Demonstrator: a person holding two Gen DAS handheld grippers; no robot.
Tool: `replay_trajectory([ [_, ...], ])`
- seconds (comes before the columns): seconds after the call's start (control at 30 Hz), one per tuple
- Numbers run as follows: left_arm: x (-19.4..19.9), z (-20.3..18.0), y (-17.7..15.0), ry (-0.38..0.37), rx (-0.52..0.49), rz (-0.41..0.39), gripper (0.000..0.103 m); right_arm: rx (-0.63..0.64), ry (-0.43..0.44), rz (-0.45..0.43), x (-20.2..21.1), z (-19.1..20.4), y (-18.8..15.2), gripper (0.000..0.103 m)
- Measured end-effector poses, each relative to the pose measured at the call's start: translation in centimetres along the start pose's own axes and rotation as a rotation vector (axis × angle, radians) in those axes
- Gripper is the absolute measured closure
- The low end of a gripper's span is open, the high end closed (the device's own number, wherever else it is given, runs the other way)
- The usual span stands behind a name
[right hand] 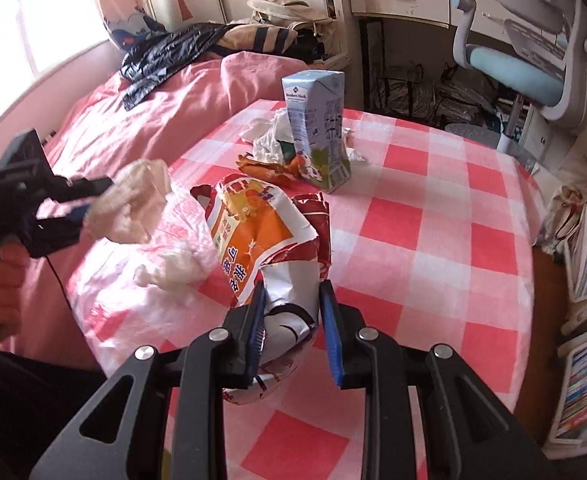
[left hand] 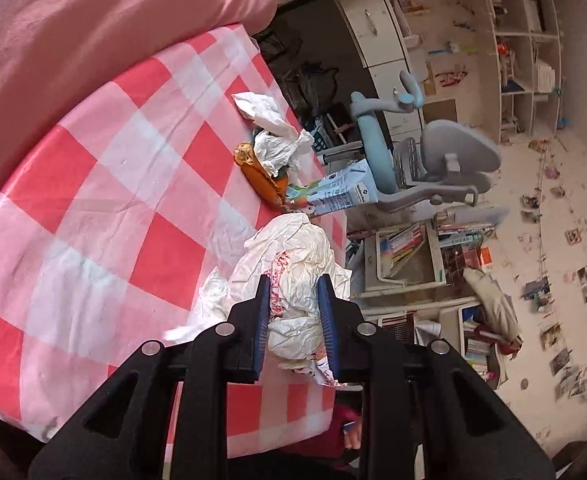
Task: Collect trash
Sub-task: 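Lift the snack bag with the right tool while the left tool lifts the white paper, then open the right tool over the yellow wastebasket while the left tool releases the paper there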
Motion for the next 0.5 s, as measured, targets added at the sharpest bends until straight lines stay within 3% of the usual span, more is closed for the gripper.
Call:
replay_trajectory([
  [0.07,0.1,-0.5,0.1,0.032,-0.027,-0.019,0.08,-0.008,0.013,0.002,-0.2,-0.3,0.1,0.076],
  [0.27,1.0,-3.1,-0.5,0.033,-0.159,-0.03,0.08,-0.057,0.08,-0.023,0.2,-0.9,0.5,0.075],
  [0.37,1.1,-4.2,-2.0,0.013,-0.235,0.0,0.08,-0.098,0.122,-0.035,0.8,-0.9,0.3,0.075],
  [0.5,2.6,-5.5,-5.0,0.051,-0.373,0.013,0.08,-0.126,0.193,-0.098,3.1,0.7,-0.4,0.074],
])
Point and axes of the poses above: each gripper's, at about its wrist camera, not at the fingertips, and x roughly against the way its jaws point, z to its left, y to its top, the point moved 3 cm from there along -x, roughly the way its jaws point, and after that the axes turned 5 degrees about x, right-handed, at the moved point
